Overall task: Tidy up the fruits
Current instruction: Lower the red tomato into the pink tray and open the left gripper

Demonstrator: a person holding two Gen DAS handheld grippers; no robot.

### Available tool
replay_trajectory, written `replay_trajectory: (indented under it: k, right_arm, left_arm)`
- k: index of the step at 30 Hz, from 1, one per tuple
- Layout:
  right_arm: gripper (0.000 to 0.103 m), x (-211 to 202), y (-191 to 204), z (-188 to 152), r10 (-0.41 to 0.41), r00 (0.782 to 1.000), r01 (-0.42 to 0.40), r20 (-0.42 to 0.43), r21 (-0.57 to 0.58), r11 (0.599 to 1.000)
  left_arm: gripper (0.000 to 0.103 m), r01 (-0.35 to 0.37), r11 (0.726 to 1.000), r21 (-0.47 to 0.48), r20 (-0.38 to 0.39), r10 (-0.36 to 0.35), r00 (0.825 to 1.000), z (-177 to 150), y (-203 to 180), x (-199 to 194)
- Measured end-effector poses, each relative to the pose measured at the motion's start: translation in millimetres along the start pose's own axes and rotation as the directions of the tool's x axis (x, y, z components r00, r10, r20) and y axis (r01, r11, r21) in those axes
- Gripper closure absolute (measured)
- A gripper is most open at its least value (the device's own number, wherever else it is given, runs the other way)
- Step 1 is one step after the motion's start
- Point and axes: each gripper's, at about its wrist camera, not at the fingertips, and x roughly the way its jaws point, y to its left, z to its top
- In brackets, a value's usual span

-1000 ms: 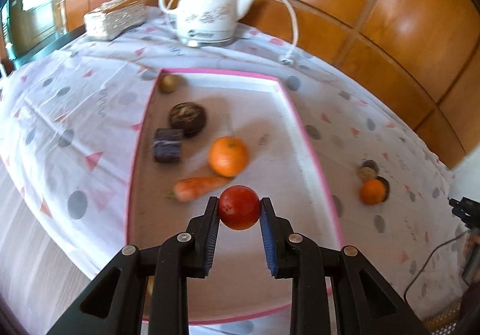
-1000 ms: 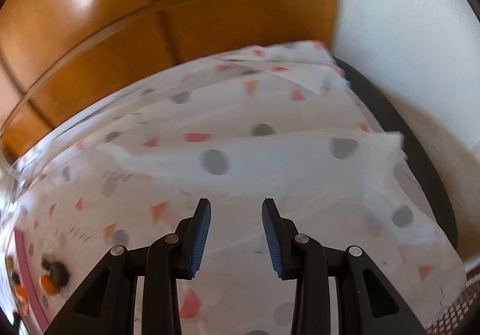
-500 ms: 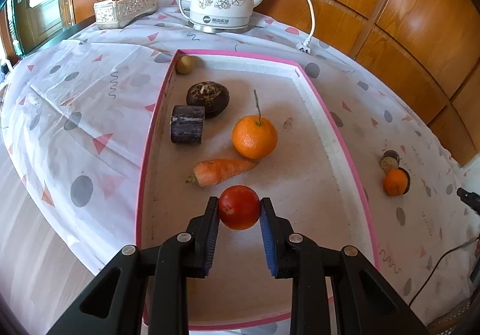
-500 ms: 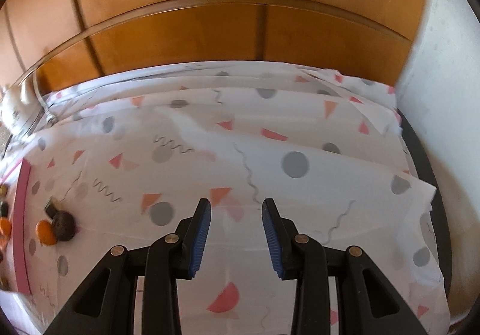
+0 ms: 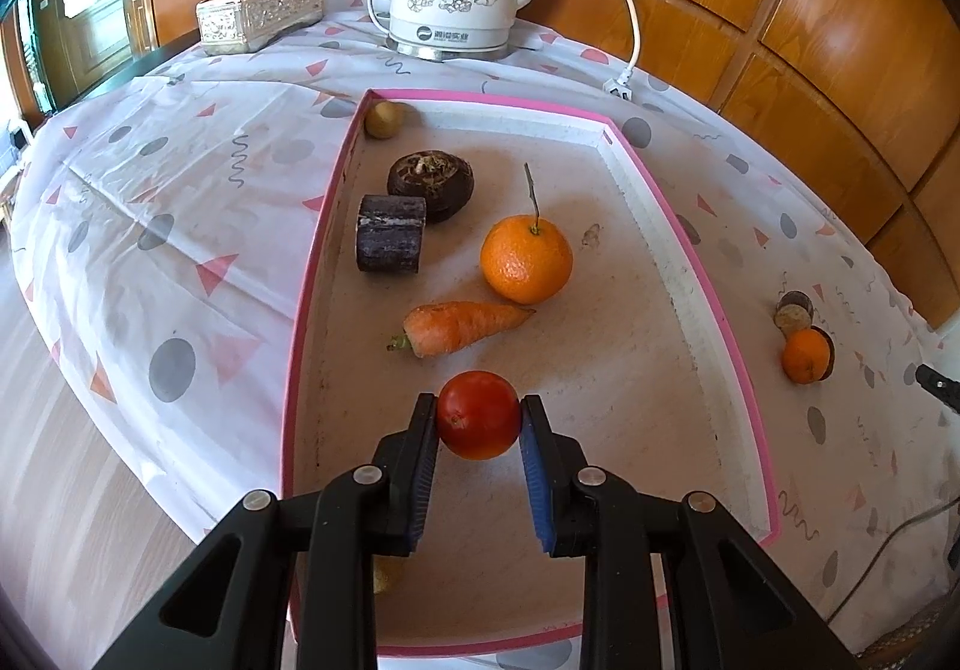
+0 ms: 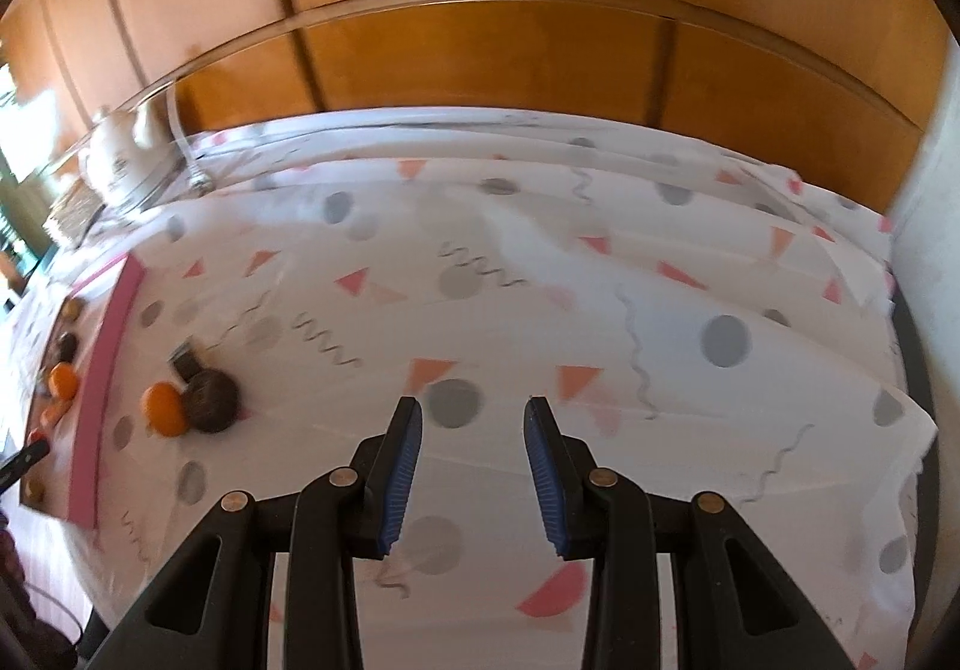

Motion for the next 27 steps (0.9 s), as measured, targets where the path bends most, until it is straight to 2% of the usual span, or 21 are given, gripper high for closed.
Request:
replay_trajectory:
  k: [9,13,15,19,24,27]
  right_arm:
    - [0.067,4.8,37.3,-7.6,0.109,0.994,-0.112,-0.027,-0.125,0.986]
    - [0.067,6.9,51.1,-10.9,0.158,0.986,-0.163,-0.049,-0.152,0.975]
    - [0.067,8.2,61.5,-13.2,0.185,0.981,-0.193,-0.061,-0.172,0.966]
    - [0.067,12.7,77.0,-15.9,0.211,0.974,-0.225,-0.089,-0.198,0.954]
    - [0.067,11.5,96.2,-18.1,0.246,0.963,-0.264,-0.108,-0.22,0.939]
    - [0.068,12.4,107.5,-17.9,0.262,0.959,-0.28,-0.109,-0.225,0.933]
  left_arm:
    - [0.076,0.001,1.0,0.013,0.011,-0.002,1.0,-1.9,-3.8,-4.1]
    - [0.074,-0.019,0.999,0.038,0.032,0.018,0.999,-3.4,-9.3,-10.2]
    - [0.066,-0.02,0.999,0.043,0.045,0.018,0.999,-3.0,-11.1,-13.7]
    - [0.057,-0.026,0.998,0.049,0.072,0.022,0.997,-2.5,-13.7,-20.6]
    - [0.039,-0.029,0.998,0.049,0.101,0.024,0.995,-3.0,-14.6,-28.3]
    - [0.033,-0.026,0.998,0.053,0.116,0.019,0.993,-3.2,-16.3,-33.3]
